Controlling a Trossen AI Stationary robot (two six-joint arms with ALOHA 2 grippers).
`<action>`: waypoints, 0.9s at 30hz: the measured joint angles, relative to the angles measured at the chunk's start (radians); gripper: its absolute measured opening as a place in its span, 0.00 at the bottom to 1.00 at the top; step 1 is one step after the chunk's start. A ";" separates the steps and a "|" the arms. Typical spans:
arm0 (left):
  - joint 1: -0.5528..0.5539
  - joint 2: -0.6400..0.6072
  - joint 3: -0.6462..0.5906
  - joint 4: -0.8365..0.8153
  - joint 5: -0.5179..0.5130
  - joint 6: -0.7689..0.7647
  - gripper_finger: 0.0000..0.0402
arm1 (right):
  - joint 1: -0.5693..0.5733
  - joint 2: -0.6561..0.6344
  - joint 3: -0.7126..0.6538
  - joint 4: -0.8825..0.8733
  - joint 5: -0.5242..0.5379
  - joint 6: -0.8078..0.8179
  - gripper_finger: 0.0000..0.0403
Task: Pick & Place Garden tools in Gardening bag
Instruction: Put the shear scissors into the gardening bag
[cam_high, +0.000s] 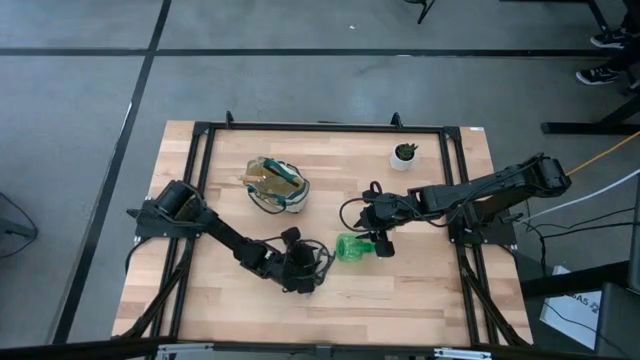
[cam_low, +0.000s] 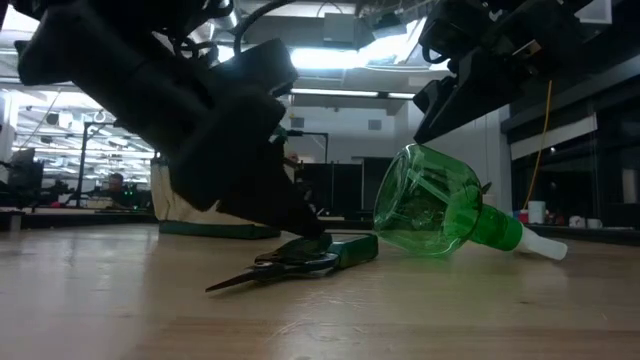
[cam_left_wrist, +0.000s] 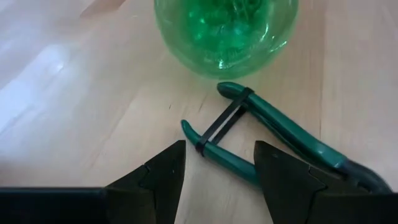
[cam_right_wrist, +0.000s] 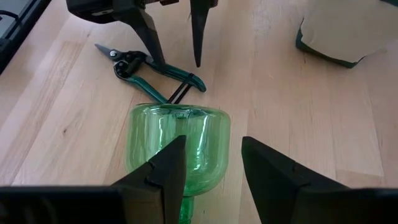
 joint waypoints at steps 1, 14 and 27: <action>0.001 0.000 0.000 0.000 0.009 -0.010 0.47 | 0.000 0.000 0.000 0.000 0.000 0.000 0.39; 0.013 -0.006 0.005 -0.063 0.081 -0.049 0.47 | 0.000 0.000 0.000 0.000 0.000 0.000 0.39; 0.012 -0.015 0.002 -0.101 0.137 -0.082 0.46 | 0.000 0.000 0.000 0.000 0.000 0.000 0.39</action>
